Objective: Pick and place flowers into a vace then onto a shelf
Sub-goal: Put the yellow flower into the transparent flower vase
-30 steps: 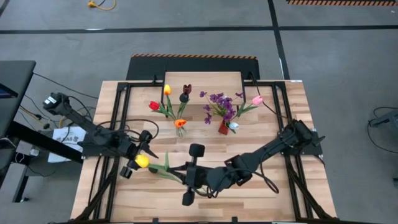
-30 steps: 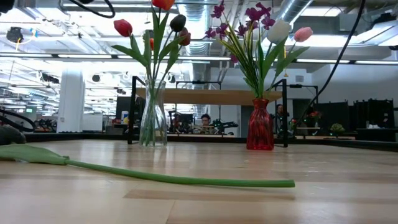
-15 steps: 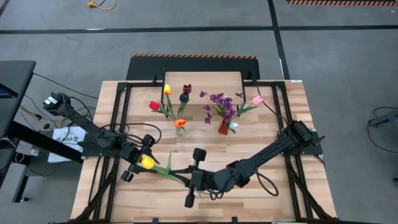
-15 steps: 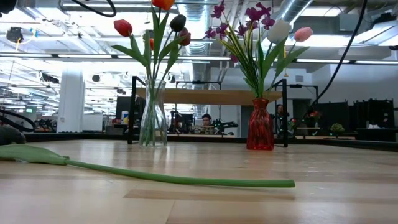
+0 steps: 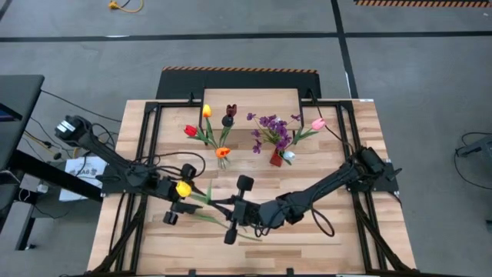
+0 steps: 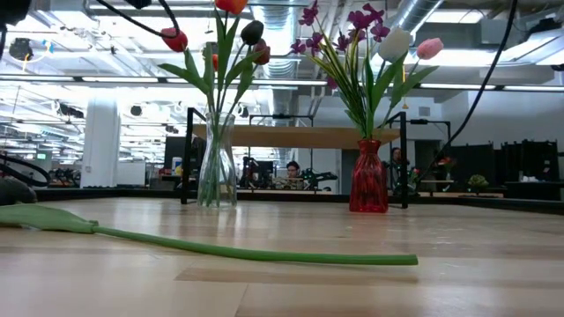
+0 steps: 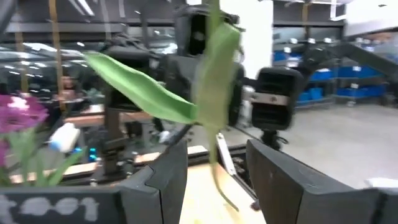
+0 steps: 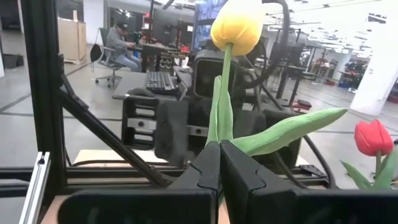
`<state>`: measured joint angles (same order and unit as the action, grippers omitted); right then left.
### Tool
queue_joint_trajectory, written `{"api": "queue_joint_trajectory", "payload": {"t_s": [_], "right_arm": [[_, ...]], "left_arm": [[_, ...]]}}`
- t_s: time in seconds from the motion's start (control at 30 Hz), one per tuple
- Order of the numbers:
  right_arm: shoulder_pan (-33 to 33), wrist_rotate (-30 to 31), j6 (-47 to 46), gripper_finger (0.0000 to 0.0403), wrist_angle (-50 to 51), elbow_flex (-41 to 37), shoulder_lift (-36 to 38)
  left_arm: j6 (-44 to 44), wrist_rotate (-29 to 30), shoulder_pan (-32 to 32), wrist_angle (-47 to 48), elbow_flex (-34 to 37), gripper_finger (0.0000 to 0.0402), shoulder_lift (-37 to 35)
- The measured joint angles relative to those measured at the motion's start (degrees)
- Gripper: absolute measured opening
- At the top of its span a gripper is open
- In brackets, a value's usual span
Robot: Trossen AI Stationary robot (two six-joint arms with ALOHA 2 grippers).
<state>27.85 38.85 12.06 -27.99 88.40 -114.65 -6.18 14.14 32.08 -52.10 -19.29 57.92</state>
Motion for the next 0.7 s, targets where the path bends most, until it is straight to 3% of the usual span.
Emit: {"api": "queue_joint_trajectory", "payload": {"t_s": [0.37,0.7], "right_arm": [[0.3,0.1,0.5,0.0000,1.4,0.0,0.0],[-0.2,2.3,0.1,0.0000,3.6,0.0,0.0]], "left_arm": [[1.3,1.1,-2.1,-8.0,0.0,0.0155,5.1],[2.0,-0.4,-2.1,-10.0,0.0,0.0155,5.2]]}}
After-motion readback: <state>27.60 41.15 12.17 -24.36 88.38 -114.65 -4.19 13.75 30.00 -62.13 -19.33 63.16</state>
